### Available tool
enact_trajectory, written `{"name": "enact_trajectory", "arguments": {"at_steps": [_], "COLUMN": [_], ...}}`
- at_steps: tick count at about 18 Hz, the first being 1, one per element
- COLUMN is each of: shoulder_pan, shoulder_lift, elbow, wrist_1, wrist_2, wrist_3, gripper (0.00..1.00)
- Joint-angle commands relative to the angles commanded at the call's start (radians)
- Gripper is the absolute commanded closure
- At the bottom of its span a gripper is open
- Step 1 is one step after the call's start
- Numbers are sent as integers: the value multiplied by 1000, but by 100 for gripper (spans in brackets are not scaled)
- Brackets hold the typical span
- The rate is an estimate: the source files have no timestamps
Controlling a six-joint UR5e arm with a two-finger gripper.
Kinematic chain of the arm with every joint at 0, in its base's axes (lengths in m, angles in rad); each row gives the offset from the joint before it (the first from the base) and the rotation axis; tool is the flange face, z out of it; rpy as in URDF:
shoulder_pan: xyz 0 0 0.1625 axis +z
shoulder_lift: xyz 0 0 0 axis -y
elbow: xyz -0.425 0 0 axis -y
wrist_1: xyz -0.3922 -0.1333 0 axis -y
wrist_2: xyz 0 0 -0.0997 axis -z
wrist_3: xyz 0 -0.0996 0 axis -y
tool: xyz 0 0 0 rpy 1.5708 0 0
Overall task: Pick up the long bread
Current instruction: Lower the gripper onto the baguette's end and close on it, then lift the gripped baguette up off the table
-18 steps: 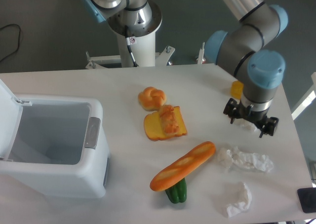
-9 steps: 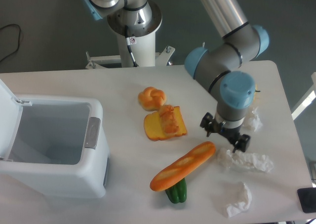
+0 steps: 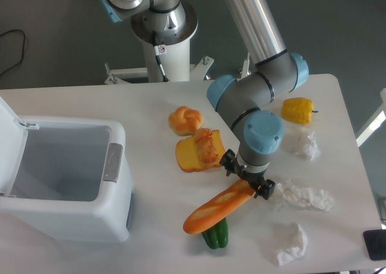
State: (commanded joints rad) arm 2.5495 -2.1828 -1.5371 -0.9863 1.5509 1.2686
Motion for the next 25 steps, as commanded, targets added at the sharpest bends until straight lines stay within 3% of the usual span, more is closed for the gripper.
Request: {"name": "enact_trajectory", "arguments": {"at_steps": [1,2,5,6,12,18,20,21,23,25], "shoulder_pan": [0,0,0,0,3,55,67,75,89,109], "shoulder_lift": [-2,-2,3,6,61,162,185,190,212,225], "elbow": [0,0,-6,-8,-6,-9,-2,0,0,24], "wrist_1": [2,0,0,0,-3,-11,-12,-12,-17,-64], "wrist_2": [0,0,2,3,3,6,6,8,9,9], "wrist_3": [0,2,-2,-6,-100,-87,-87,-87,-86,-84], "gripper": [1,14,67,79,94,88,92,99,100,100]}}
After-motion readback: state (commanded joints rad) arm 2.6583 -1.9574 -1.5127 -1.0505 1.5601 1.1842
